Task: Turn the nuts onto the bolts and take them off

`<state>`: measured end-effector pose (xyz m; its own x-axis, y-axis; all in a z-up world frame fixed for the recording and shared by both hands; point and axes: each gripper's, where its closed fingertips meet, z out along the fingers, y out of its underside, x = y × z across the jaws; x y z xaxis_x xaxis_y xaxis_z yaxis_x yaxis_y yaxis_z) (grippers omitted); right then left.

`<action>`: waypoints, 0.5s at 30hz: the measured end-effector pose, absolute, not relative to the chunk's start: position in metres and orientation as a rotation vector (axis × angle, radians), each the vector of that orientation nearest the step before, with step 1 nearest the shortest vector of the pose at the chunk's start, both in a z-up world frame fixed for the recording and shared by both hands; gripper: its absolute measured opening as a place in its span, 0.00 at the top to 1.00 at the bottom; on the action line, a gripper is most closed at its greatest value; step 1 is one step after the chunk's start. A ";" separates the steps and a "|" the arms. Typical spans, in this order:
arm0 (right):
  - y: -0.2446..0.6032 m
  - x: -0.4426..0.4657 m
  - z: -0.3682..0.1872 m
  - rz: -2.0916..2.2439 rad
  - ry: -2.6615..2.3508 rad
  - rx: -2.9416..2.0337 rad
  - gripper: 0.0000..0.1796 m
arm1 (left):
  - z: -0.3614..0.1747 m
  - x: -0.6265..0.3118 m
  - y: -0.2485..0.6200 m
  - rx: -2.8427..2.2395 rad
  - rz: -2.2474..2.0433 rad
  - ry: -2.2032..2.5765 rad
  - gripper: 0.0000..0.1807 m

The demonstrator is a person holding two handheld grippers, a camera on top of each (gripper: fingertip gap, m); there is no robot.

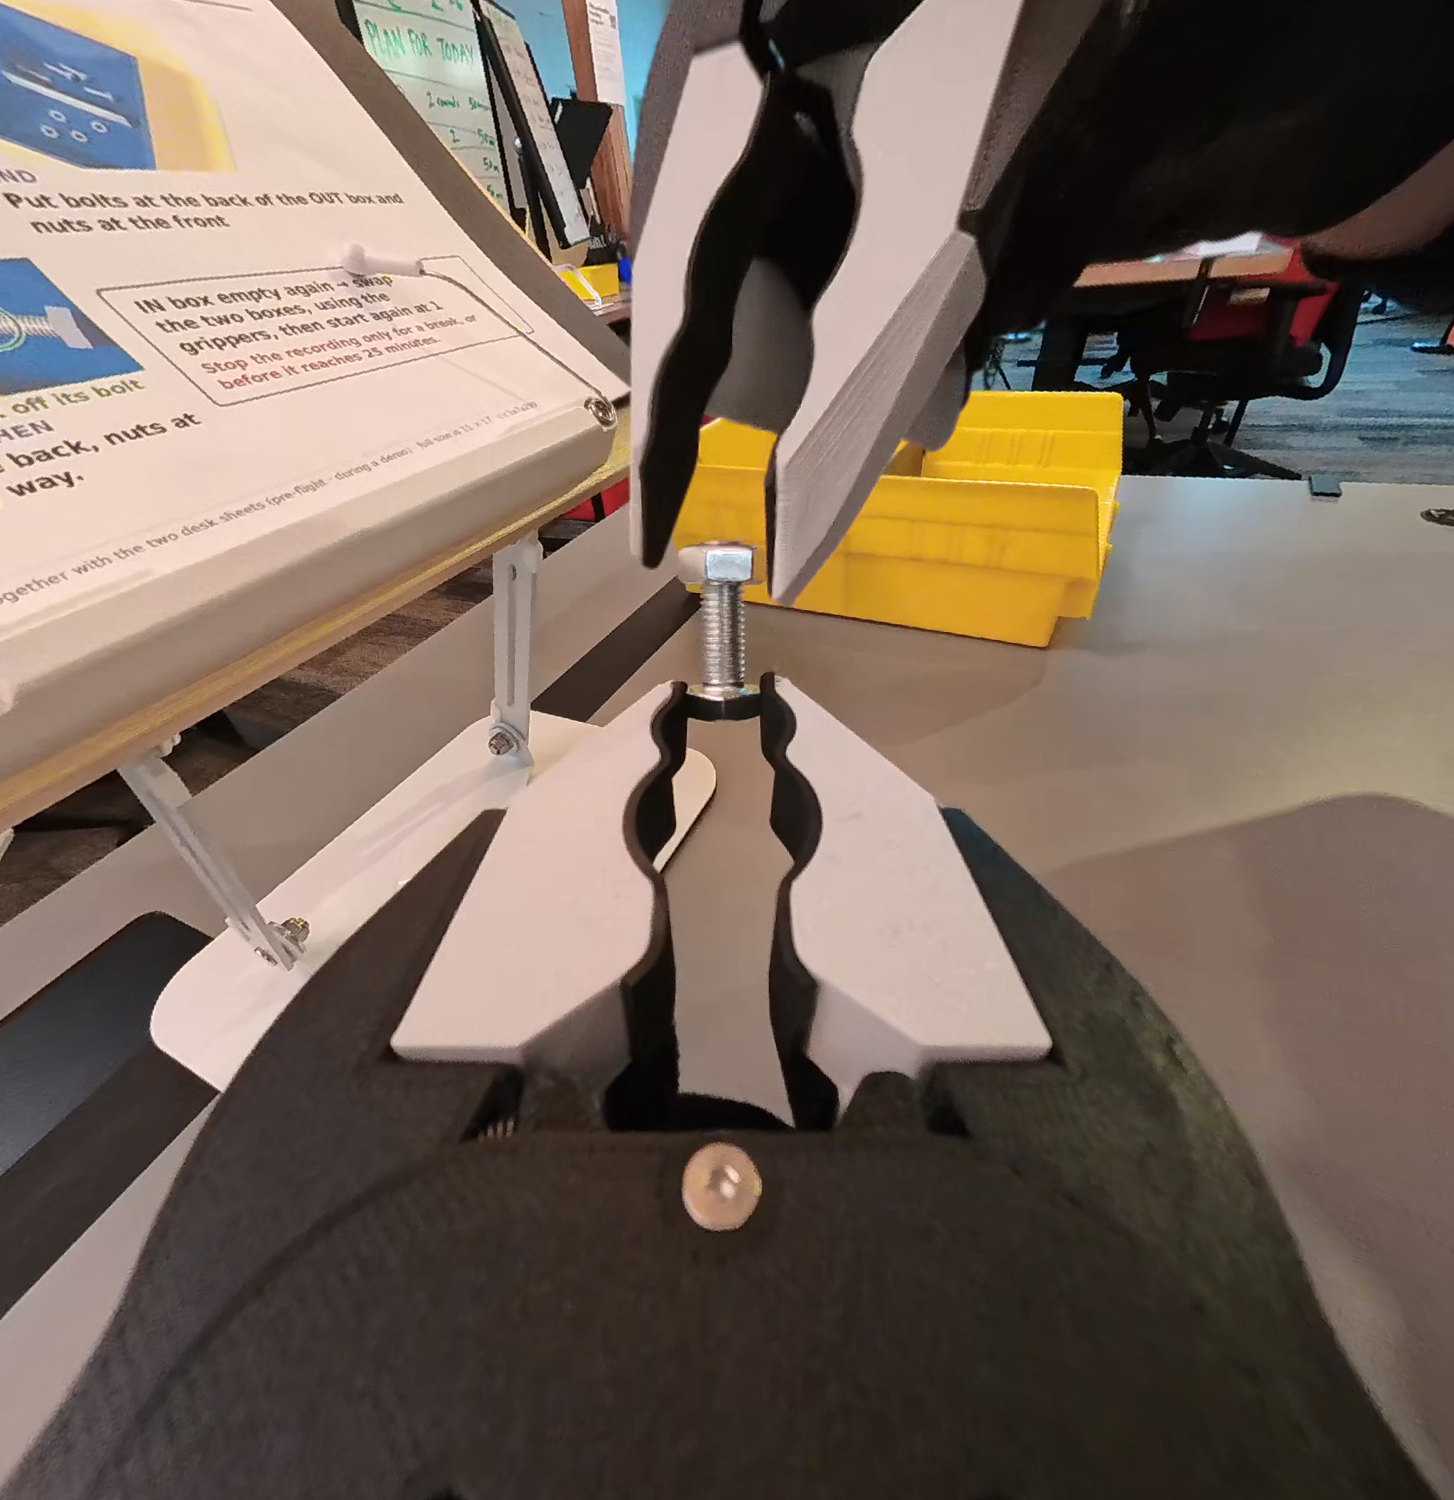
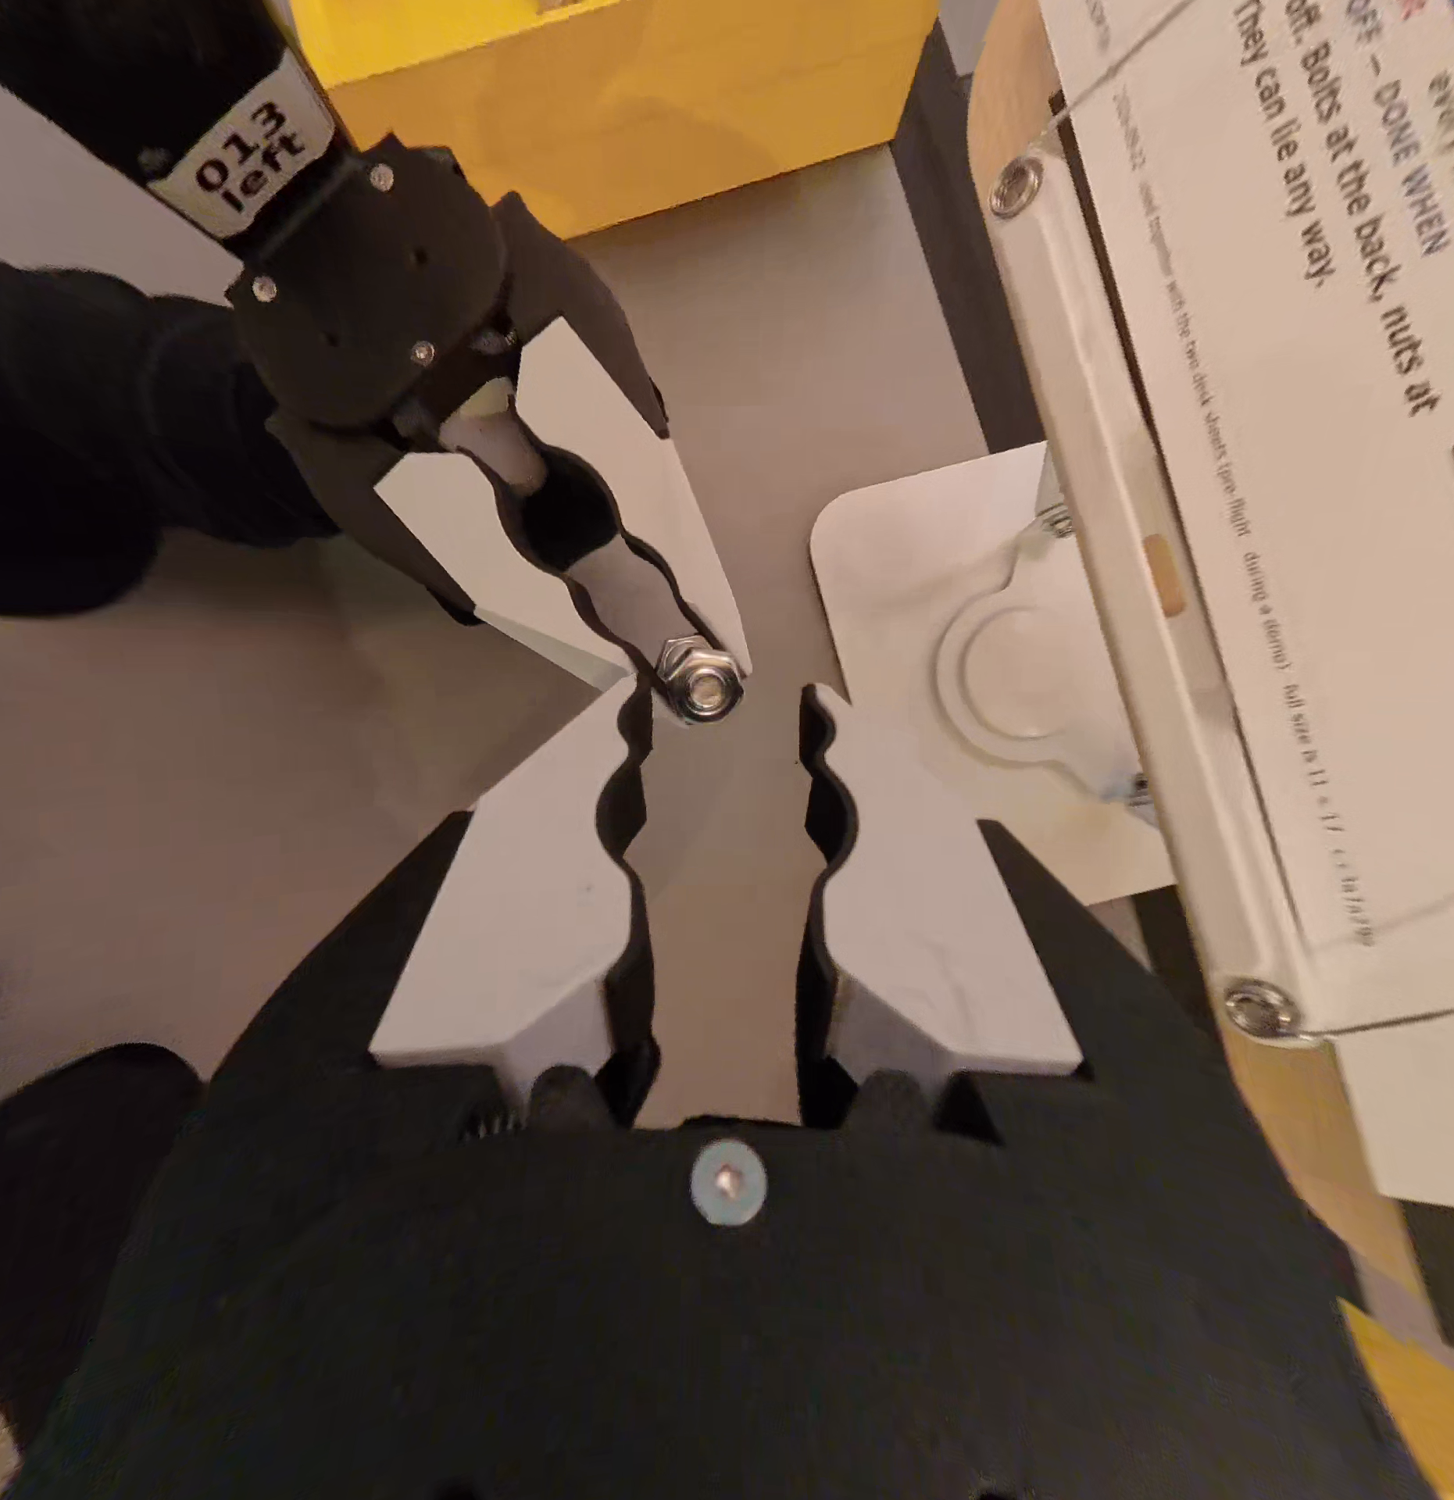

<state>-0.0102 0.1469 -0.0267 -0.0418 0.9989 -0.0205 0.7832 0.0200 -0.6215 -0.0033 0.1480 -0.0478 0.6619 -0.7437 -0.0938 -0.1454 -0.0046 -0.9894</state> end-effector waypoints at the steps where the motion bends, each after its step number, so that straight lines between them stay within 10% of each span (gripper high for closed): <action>1: 0.147 -0.011 -0.028 0.713 -1.857 -1.837 0.82 | -0.048 -0.003 0.148 -1.533 -0.552 0.766 0.91; 15: 0.138 -0.018 -0.035 0.624 -2.057 -1.694 0.90 | -0.051 -0.003 0.149 -1.542 -0.551 0.771 0.91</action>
<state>-0.0179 0.1378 -0.0346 -0.1836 0.9827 0.0249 0.8030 0.1646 -0.5728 -0.0029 0.1488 -0.0513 0.6609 -0.7447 -0.0929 -0.1531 -0.0126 -0.9881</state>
